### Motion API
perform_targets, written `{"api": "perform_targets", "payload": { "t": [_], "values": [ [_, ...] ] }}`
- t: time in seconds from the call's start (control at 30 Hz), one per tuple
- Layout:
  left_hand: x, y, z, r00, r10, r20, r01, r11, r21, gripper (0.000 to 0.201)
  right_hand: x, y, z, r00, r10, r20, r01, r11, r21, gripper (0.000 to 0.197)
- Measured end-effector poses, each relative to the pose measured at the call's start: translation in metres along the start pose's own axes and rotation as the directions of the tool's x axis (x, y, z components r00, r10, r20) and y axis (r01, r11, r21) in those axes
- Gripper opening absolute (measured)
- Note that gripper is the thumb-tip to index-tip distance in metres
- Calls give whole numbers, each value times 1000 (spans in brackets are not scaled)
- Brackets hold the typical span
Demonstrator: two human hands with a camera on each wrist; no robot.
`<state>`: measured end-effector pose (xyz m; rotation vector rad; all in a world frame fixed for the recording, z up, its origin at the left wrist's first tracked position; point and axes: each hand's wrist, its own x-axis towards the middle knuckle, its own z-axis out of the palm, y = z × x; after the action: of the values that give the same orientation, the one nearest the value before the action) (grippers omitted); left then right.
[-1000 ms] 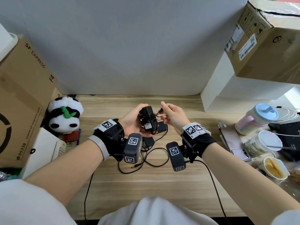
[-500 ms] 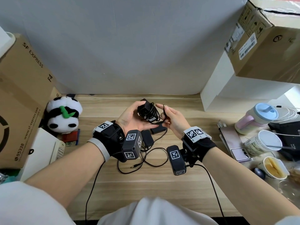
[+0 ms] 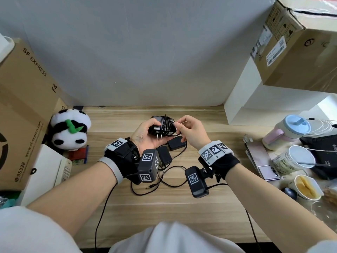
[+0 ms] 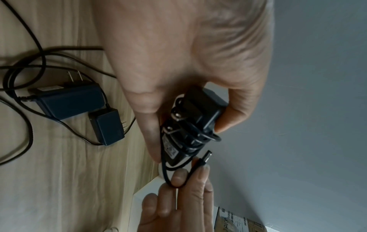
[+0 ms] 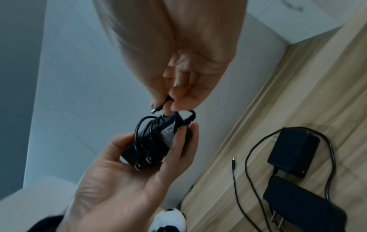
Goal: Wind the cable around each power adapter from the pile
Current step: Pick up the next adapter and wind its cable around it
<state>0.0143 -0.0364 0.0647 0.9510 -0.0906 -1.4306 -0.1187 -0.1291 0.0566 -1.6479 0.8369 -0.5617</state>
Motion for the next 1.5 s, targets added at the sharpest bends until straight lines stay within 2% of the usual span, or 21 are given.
{"api": "perform_targets", "payload": {
  "t": [0.13, 0.27, 0.43, 0.53, 0.63, 0.77, 0.93, 1.1, 1.27, 1.4, 1.5],
  "values": [
    [3, -2, -1, 997, 4, -79, 1, 998, 60, 19, -2, -3, 5, 999, -21, -42, 17, 995, -103, 13],
    [6, -3, -2, 995, 13, -99, -5, 996, 86, 17, -3, -4, 7, 996, -42, -79, 26, 981, -192, 4],
    [9, -3, -7, 987, 35, -154, -25, 998, 64, 14, -3, -4, 9, 998, 8, -61, -19, 983, -180, 11],
    [10, -4, -9, 988, 59, -142, -38, 988, 148, 22, -3, -5, 11, 999, 48, 16, -45, 989, -140, 15],
    [9, -10, -9, 996, 52, -72, -31, 963, 267, 34, -3, -10, 13, 978, 182, 105, -185, 982, 23, 16],
    [8, -13, -12, 995, 89, -50, -60, 907, 416, 42, -3, -15, 14, 895, 398, 202, -435, 878, 199, 23],
    [5, -9, -14, 992, 119, 31, -113, 782, 613, 54, -3, -9, 18, 837, 495, 233, -545, 793, 272, 31],
    [4, -10, -11, 994, 105, 41, -106, 747, 656, 47, -3, -7, 22, 832, 514, 209, -554, 792, 256, 37],
    [8, -11, -11, 988, 150, -44, -97, 810, 578, 38, -5, -11, 17, 867, 449, 215, -494, 829, 260, 29],
    [11, -10, -9, 989, 144, -17, -104, 783, 613, 42, -2, -13, 14, 881, 426, 208, -469, 847, 252, 29],
    [12, -6, -8, 991, 135, -24, -98, 817, 569, 39, -3, -13, 15, 895, 388, 219, -441, 845, 304, 31]
  ]
}}
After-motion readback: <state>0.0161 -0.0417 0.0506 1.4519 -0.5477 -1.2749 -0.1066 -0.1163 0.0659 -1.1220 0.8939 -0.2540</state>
